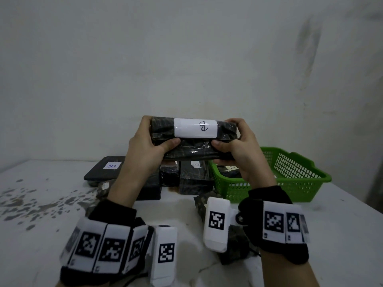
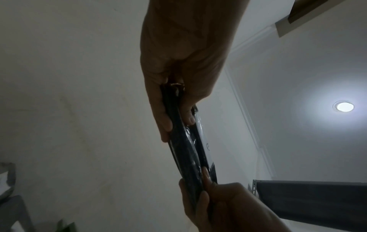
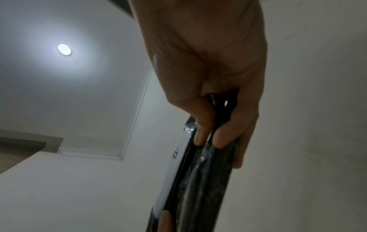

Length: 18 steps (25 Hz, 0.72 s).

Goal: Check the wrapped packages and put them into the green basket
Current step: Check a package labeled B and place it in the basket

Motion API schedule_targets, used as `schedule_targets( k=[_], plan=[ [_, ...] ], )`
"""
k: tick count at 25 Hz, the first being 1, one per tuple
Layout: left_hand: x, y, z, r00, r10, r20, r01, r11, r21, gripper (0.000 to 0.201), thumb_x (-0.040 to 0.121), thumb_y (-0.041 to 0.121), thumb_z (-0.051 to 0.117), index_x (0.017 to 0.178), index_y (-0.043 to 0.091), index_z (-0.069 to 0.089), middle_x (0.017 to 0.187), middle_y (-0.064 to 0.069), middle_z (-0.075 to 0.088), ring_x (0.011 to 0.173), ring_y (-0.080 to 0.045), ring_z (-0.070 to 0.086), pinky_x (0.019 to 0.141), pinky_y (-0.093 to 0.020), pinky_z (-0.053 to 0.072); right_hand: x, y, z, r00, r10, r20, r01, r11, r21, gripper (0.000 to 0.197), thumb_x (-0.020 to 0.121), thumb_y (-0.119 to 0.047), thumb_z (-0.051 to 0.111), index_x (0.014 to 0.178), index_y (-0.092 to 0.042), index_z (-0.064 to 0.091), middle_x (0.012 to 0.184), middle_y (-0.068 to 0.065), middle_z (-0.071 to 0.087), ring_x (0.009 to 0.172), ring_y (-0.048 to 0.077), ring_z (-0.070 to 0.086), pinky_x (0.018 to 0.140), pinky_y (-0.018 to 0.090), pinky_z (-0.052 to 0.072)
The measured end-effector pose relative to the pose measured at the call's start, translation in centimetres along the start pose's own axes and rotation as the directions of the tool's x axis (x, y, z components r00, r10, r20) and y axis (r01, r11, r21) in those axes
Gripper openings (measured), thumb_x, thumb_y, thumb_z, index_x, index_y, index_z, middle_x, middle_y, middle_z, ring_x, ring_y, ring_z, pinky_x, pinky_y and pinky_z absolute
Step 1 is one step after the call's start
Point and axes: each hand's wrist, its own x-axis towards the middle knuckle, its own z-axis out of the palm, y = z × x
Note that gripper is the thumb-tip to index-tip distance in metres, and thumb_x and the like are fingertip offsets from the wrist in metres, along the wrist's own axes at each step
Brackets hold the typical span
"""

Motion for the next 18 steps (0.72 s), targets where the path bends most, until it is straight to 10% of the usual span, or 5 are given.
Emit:
schedule_targets(
  k=[4,7,11,14,18],
  plan=[
    [0.2,-0.3,-0.4,0.997,-0.081,0.017,0.083,0.992,-0.1,0.035,0.082,0.01,0.066,0.106,0.02,0.044,0.094,0.011,0.057,0.093,-0.018,0.061,0.07,-0.033,0.057,0.0,0.0,0.8,0.999,-0.029,-0.021,0.028,0.999,-0.03,0.042,0.081,0.01,0.06,0.108,-0.02,0.048,0.094,-0.002,0.056,0.071,0.016,0.061,0.045,0.025,0.055],
    [0.1,-0.1,-0.6,0.976,-0.182,0.116,0.203,0.955,-0.216,0.045,0.08,0.009,0.065,0.116,0.015,0.039,0.101,0.0,0.054,0.083,-0.014,0.061,0.053,-0.025,0.057,0.1,0.1,0.9,0.999,0.038,-0.013,-0.038,0.999,-0.007,0.049,0.081,0.004,0.064,0.122,-0.014,0.044,0.096,0.001,0.058,0.075,0.016,0.063,0.05,0.028,0.058],
    [0.3,0.0,-1.3,0.933,-0.226,0.28,0.312,0.896,-0.317,0.098,0.061,0.013,0.069,0.139,0.026,0.012,0.114,-0.005,0.051,0.096,-0.019,0.061,0.075,-0.033,0.058,0.2,0.2,0.1,0.995,0.101,-0.005,-0.1,0.989,0.105,0.055,0.081,-0.008,0.067,0.129,-0.008,0.039,0.096,0.007,0.061,0.073,0.017,0.065,0.048,0.022,0.054],
    [0.3,0.1,-1.1,0.931,-0.233,0.283,0.314,0.905,-0.287,0.088,0.074,0.003,0.065,0.142,0.027,0.014,0.121,-0.008,0.048,0.088,-0.015,0.064,0.077,-0.031,0.058,0.2,0.2,-0.3,0.993,0.082,0.079,-0.092,0.987,0.133,0.05,0.085,-0.01,0.062,0.131,-0.01,0.042,0.104,0.009,0.06,0.078,0.019,0.066,0.052,0.022,0.054],
    [0.4,-0.2,-1.0,0.932,-0.277,0.233,0.336,0.902,-0.27,0.057,0.083,0.029,0.059,0.134,0.015,0.036,0.115,-0.005,0.055,0.092,-0.016,0.063,0.079,-0.037,0.057,0.1,0.1,-1.0,0.972,0.018,0.236,-0.047,0.992,0.118,0.062,0.084,-0.003,0.059,0.139,-0.015,0.033,0.102,0.006,0.06,0.085,0.019,0.069,0.071,0.034,0.059]
  ],
)
